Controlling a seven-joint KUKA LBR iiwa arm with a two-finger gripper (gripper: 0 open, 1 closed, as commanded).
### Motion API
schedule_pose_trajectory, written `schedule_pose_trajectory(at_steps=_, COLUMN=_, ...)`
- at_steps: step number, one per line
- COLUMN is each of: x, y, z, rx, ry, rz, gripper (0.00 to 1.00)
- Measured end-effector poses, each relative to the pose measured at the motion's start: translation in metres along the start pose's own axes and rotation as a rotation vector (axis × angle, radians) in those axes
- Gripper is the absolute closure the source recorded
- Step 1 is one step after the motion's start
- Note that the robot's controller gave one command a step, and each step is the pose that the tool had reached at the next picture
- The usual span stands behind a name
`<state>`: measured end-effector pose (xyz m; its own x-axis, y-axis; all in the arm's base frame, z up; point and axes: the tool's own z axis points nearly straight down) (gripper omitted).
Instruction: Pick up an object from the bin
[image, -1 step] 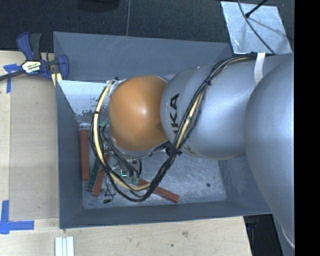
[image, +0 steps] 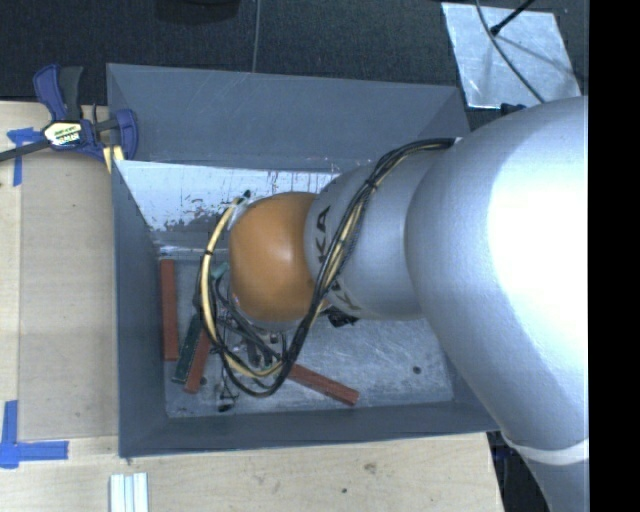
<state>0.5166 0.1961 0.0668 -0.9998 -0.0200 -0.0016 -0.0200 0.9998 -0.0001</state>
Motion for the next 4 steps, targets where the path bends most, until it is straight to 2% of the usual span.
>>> schedule_pose_trajectory(at_steps=1, x=-0.005, y=-0.02, z=-0.005, rx=0.0, ry=0.001, rz=0.136, gripper=0.0)
schedule_pose_trajectory(at_steps=2, x=0.011, y=-0.098, z=-0.004, rx=0.001, ry=0.001, rz=0.148, gripper=0.0)
schedule_pose_trajectory(at_steps=3, x=0.01, y=-0.096, z=-0.005, rx=0.0, ry=-0.001, rz=0.148, gripper=1.0)
schedule_pose_trajectory(at_steps=4, x=0.013, y=-0.104, z=-0.142, rx=-0.002, ry=-0.009, rz=0.153, gripper=1.0)
